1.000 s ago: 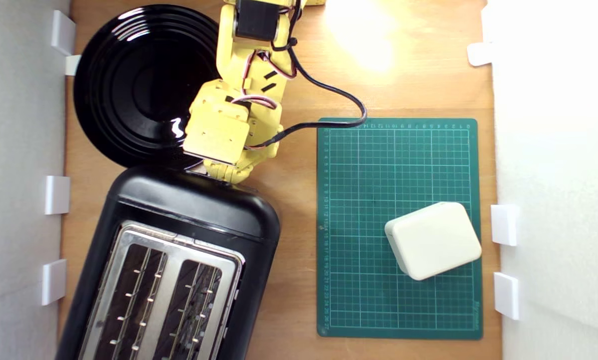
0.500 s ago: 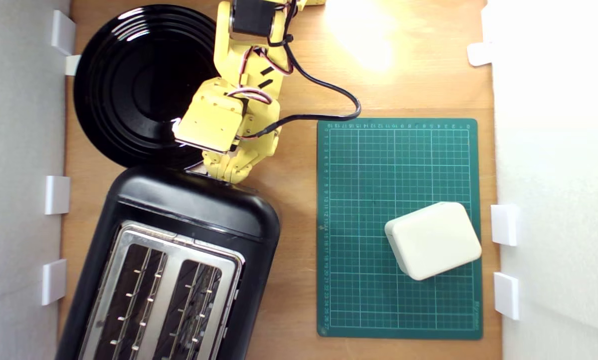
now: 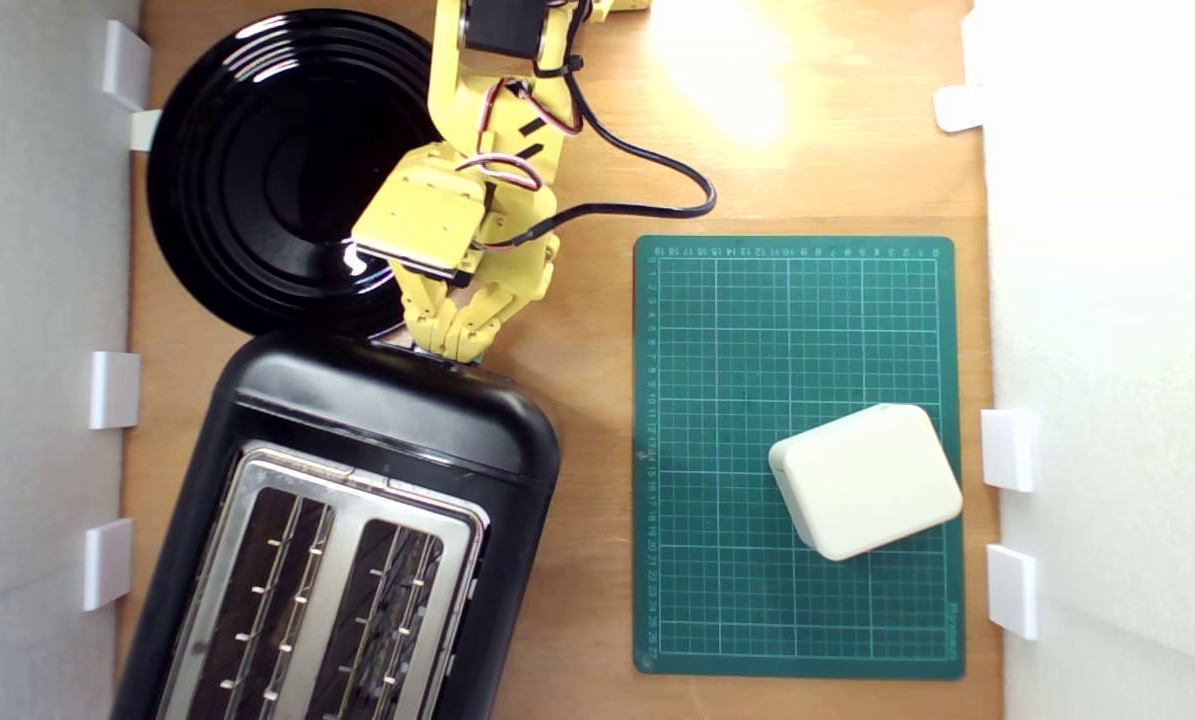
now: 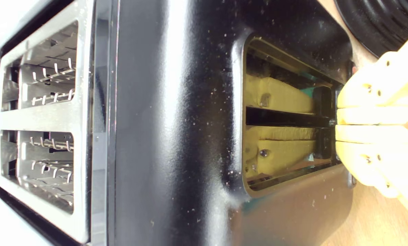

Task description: Start toaster

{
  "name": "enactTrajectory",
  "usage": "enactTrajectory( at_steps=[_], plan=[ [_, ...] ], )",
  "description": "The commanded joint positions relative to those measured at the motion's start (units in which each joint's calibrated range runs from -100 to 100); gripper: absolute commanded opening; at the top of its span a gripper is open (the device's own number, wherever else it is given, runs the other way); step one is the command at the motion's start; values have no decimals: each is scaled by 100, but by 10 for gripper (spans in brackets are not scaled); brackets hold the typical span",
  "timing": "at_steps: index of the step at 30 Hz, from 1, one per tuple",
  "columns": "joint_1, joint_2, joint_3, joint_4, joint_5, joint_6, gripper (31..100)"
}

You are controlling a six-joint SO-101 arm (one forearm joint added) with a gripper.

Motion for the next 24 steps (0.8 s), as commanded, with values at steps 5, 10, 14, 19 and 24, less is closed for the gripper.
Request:
enactTrajectory(
  at_steps=[5, 10, 14, 19, 24],
  plan=[
    [158, 240, 501, 45, 36, 21, 314],
    [166, 307, 564, 26, 44, 0, 314],
    [158, 323, 310, 26, 867, 21, 314],
    [143, 573, -90, 7, 1783, 11, 314],
    [143, 831, -117, 7, 2006, 0, 314]
  ],
)
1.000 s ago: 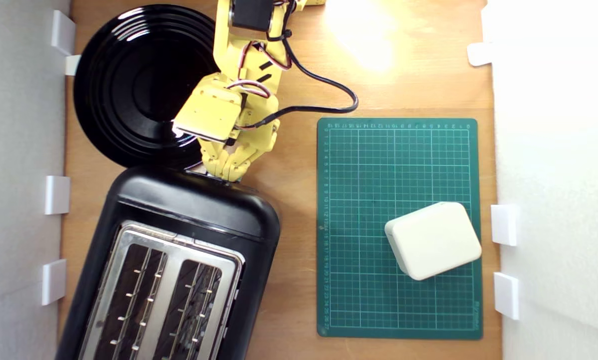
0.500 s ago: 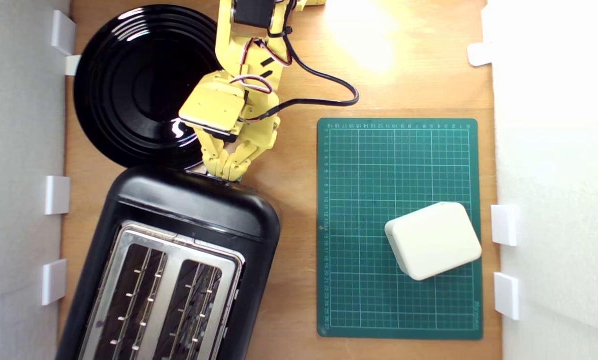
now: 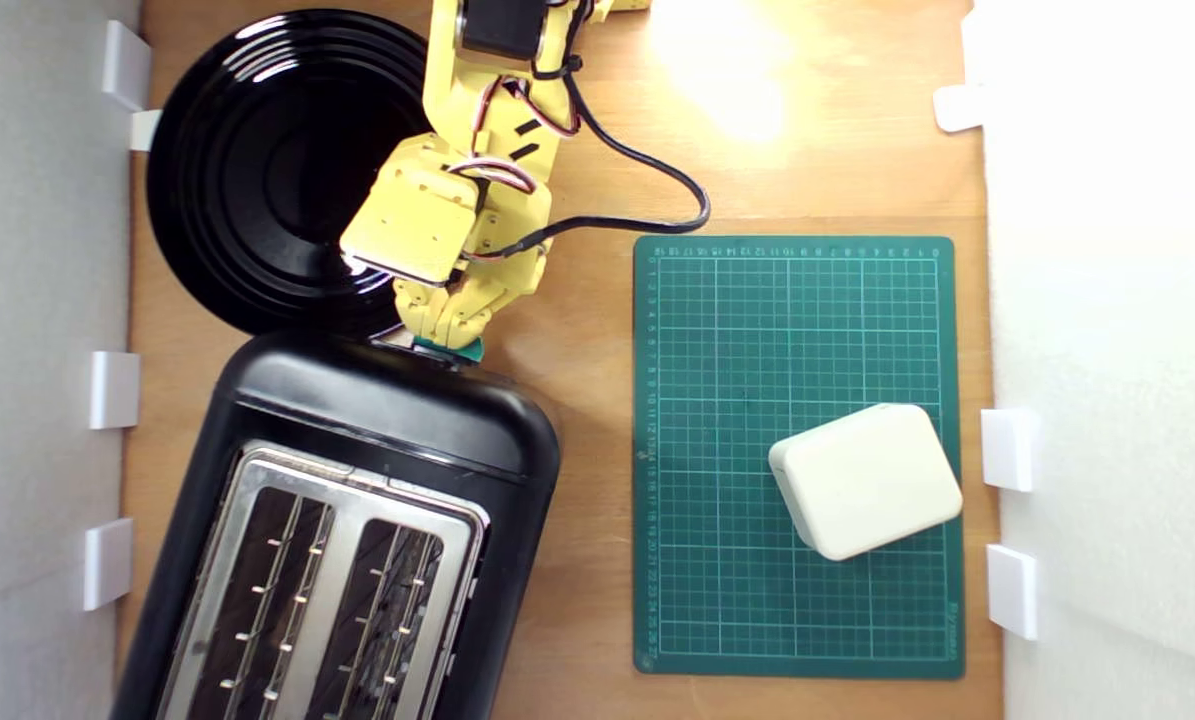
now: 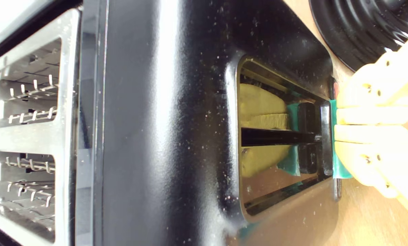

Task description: Start toaster

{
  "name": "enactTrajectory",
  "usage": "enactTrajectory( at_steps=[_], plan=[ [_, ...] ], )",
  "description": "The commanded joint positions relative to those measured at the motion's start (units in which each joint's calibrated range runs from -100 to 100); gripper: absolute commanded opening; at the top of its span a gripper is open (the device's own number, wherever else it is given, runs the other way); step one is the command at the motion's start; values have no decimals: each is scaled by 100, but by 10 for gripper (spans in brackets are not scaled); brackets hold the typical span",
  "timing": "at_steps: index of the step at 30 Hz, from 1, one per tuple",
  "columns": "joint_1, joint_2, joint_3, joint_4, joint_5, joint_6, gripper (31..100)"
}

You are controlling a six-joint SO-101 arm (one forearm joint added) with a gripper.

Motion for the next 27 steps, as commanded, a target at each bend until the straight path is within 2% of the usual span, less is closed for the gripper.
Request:
enactTrajectory(
  at_steps=[1, 14, 19, 27],
  plan=[
    [127, 773, 143, -12, 687, -5, 314],
    [55, 2063, -665, -12, 764, -162, 315],
    [-127, 2513, -765, -12, 755, -194, 315],
    [-143, 2646, -856, -3, 738, -225, 315]
  ],
)
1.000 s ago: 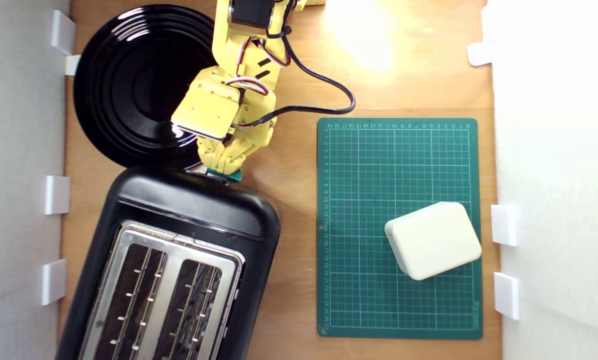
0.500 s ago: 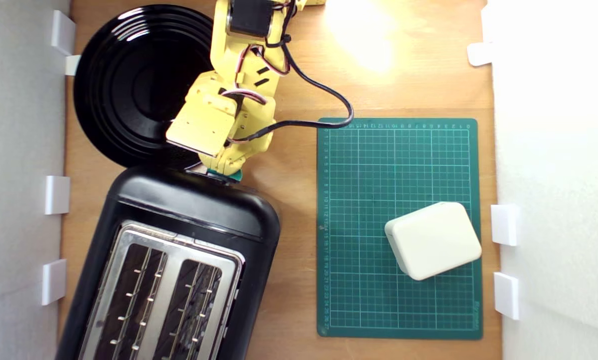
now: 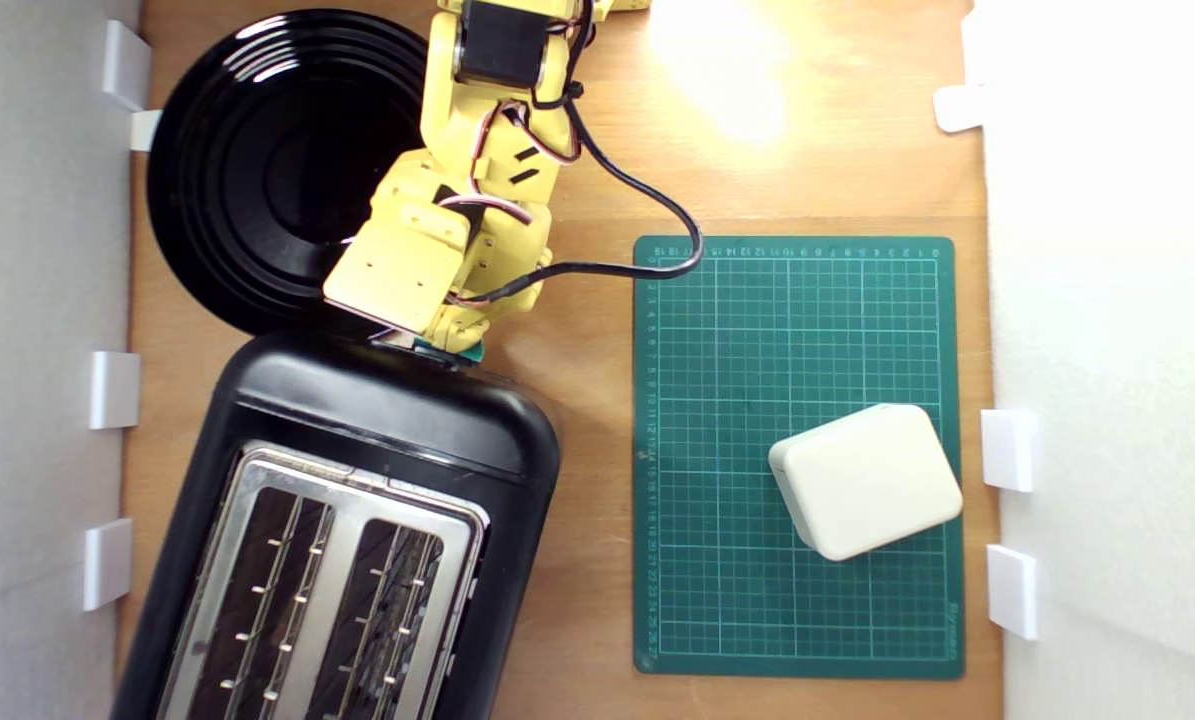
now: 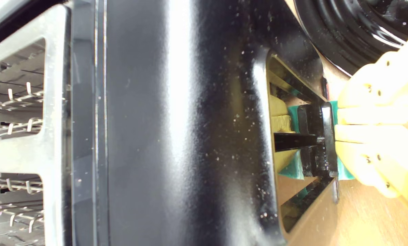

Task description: Start toaster

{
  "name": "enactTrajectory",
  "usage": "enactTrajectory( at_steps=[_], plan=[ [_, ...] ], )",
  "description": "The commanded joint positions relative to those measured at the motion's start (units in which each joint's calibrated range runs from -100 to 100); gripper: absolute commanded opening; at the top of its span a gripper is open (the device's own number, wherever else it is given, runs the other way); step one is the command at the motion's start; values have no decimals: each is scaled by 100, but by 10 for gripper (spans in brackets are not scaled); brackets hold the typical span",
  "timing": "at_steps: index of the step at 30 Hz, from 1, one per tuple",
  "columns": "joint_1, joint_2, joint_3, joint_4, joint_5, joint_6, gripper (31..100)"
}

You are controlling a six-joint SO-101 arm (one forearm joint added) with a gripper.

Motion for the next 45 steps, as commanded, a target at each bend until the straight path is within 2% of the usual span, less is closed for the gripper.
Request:
enactTrajectory(
  at_steps=[1, 11, 19, 34, 39, 45],
  plan=[
    [-8, 1604, 182, -12, 253, -15, 315],
    [40, 114, 136, 6, 245, 11, 315],
    [64, -394, -518, 91, 270, 16, 314],
    [0, -1543, -563, 81, 245, 163, 314],
    [-8, -1901, -936, 25, 245, 168, 314],
    [-79, -2834, -981, 16, 245, 352, 314]
  ],
)
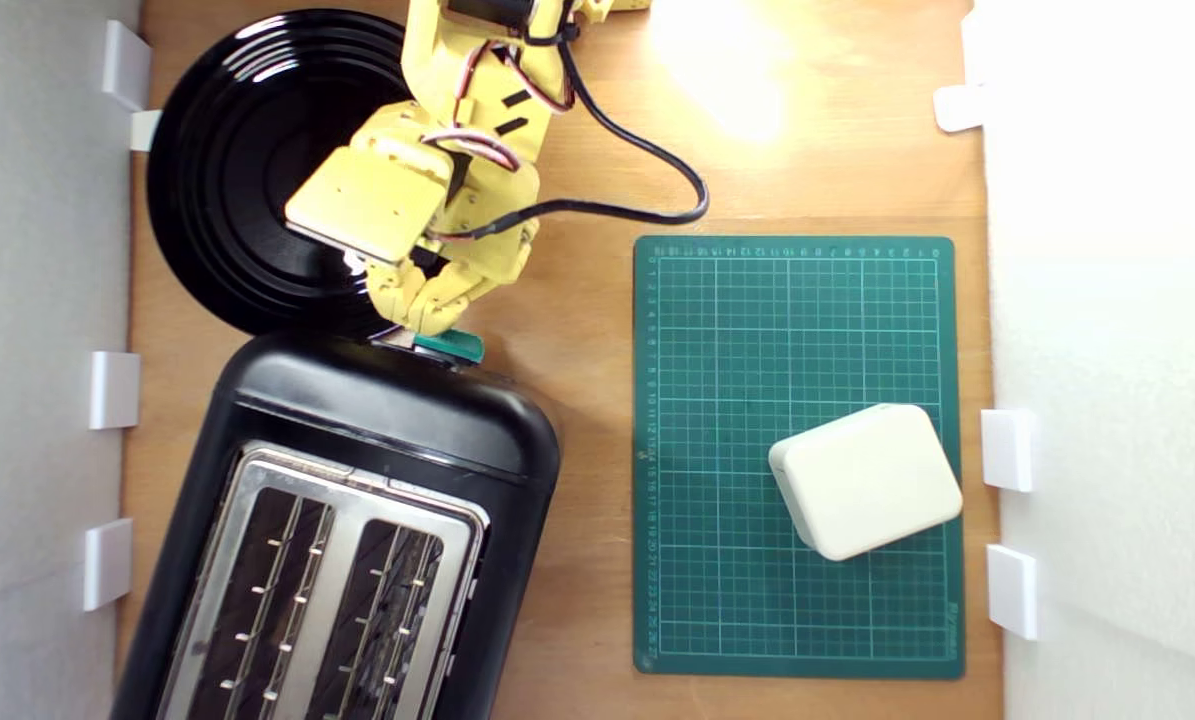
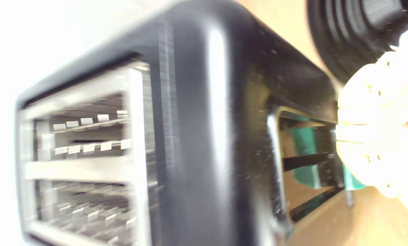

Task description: Start toaster

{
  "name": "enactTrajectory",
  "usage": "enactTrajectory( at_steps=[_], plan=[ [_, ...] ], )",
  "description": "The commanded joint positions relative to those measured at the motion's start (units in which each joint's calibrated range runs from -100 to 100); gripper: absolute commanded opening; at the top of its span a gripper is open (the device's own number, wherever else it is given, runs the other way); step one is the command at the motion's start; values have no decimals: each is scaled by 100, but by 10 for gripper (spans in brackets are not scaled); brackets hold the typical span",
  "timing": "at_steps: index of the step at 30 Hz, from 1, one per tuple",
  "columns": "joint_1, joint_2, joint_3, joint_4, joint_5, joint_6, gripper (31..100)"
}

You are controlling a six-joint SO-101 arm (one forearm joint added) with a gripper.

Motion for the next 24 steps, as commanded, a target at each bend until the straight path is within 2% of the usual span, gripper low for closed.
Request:
enactTrajectory(
  at_steps=[1, 4, 7, 12, 16, 19, 24],
  plan=[
    [-163, -900, -296, -51, -11, 184, 314],
    [-266, -1557, -68, -61, -11, 148, 314],
    [-552, -2332, 468, -61, -19, 142, 314],
    [-1012, -3639, 1513, -42, -28, -434, 314],
    [-1123, -4480, 2249, -117, -28, -922, 314],
    [-1171, -5013, 2839, -23, -28, -1237, 314],
    [-1250, -5829, 4030, -4, -19, -1299, 314]
  ],
)
